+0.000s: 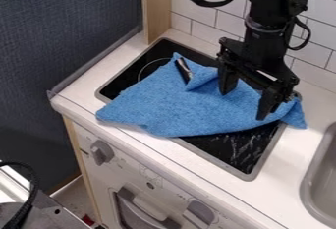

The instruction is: Fold the cloth from right to left

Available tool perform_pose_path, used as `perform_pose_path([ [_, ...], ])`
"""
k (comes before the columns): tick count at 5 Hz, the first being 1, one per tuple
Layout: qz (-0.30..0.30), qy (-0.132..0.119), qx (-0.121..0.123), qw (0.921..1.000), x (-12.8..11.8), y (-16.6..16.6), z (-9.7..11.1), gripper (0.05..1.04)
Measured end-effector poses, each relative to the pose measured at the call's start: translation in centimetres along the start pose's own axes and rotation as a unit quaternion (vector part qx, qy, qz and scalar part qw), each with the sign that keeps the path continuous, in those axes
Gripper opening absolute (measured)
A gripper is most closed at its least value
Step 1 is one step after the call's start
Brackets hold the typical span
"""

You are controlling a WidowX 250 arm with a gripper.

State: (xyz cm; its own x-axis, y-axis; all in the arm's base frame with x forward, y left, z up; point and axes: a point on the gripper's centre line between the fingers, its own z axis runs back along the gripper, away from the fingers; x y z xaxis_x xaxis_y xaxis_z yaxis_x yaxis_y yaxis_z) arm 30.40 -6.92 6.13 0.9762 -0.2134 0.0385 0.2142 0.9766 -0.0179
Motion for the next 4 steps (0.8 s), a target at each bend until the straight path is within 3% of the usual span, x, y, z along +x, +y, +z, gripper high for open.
perform_pose_path([
  [1, 0.004, 0.018, -0.002, 0.9998, -0.4, 0.0, -1.0, 1.0],
  [2, 0.005, 0.04, -0.018, 0.999, 1.9, -0.5, -3.0, 1.0],
  [4, -0.04, 0.04, -0.006, 0.9984, 7.5, -1.1, -5.5, 1.0],
])
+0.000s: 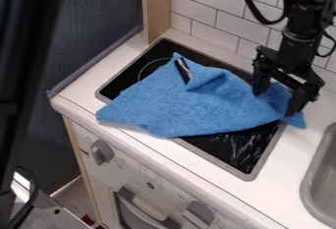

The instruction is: Fold the cloth from right to left

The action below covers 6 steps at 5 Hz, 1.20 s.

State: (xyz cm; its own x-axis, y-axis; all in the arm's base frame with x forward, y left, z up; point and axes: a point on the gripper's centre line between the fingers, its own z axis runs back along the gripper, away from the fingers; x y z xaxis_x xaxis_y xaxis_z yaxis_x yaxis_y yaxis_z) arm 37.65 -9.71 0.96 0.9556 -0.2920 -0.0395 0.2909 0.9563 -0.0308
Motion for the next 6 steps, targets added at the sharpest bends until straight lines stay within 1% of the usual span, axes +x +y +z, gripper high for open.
perform_pose_path([
  [1, -0.015, -0.009, 0.017, 0.9997, 1.6, 0.6, -0.9, 1.0],
  [2, -0.015, -0.001, 0.001, 0.9999, 2.1, 0.2, -2.6, 1.0],
  [3, -0.002, 0.005, -0.015, 0.9999, 2.0, -0.3, -2.9, 0.945],
  [4, 0.007, 0.001, -0.004, 1.0, 1.9, -0.4, -3.2, 0.656],
  [5, 0.007, -0.003, -0.001, 1.0, 1.5, -0.4, -3.0, 0.37],
  [6, 0.016, -0.026, 0.009, 0.9995, 1.1, 0.0, -1.2, 0.163],
])
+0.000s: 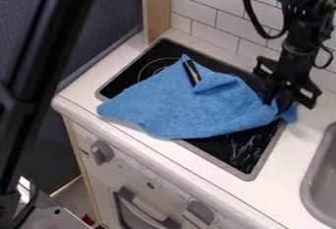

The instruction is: Fold the cloth from right to left

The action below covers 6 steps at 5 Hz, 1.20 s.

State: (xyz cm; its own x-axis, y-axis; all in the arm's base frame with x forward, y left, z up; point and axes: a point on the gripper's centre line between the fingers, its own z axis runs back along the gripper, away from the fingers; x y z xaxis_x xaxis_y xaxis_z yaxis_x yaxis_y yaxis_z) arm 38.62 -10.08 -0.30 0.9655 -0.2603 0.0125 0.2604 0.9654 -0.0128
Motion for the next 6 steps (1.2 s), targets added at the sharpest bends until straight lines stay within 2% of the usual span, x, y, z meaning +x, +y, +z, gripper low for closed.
perform_pose_path([
  [1, 0.034, -0.036, -0.001, 0.9988, -1.2, 1.7, 3.0, 0.065],
  [2, 0.067, -0.078, 0.011, 0.9946, -3.6, 5.0, 7.0, 0.054],
  [3, 0.112, -0.112, 0.015, 0.9872, -6.6, 8.9, 8.5, 0.054],
  [4, 0.155, -0.119, 0.014, 0.9807, -9.9, 13.2, 7.7, 0.054],
  [5, 0.177, -0.081, 0.003, 0.9809, -12.3, 17.0, 5.7, 0.054],
  [6, 0.177, -0.087, 0.003, 0.9803, -14.0, 19.7, 3.5, 0.072],
])
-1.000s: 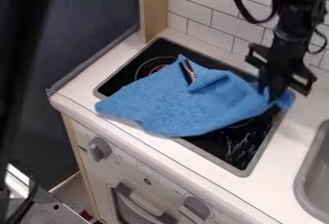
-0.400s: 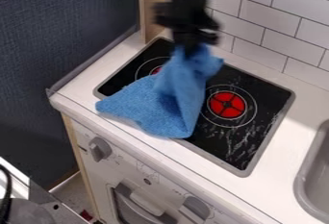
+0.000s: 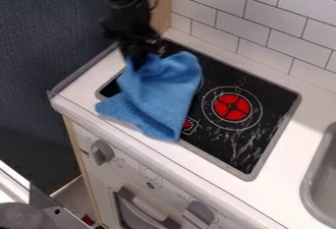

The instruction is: Fold the cloth from right to left

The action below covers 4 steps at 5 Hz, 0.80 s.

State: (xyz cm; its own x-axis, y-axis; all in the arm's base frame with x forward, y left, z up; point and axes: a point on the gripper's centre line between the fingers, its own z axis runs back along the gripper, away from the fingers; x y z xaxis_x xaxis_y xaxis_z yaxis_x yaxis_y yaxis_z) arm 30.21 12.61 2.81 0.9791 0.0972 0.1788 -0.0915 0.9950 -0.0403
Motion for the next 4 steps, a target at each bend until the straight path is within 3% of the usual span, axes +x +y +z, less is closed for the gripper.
perform_pose_path([
  [1, 0.02, -0.006, -0.014, 0.9997, -0.6, 0.8, -1.1, 0.217],
  [2, 0.048, -0.007, -0.026, 0.9985, -1.3, 0.8, -1.4, 0.47],
  [3, 0.084, 0.02, -0.025, 0.9959, -2.1, 0.8, -1.4, 0.787],
  [4, 0.134, 0.058, 0.006, 0.9893, -1.9, 1.8, -0.1, 1.001],
])
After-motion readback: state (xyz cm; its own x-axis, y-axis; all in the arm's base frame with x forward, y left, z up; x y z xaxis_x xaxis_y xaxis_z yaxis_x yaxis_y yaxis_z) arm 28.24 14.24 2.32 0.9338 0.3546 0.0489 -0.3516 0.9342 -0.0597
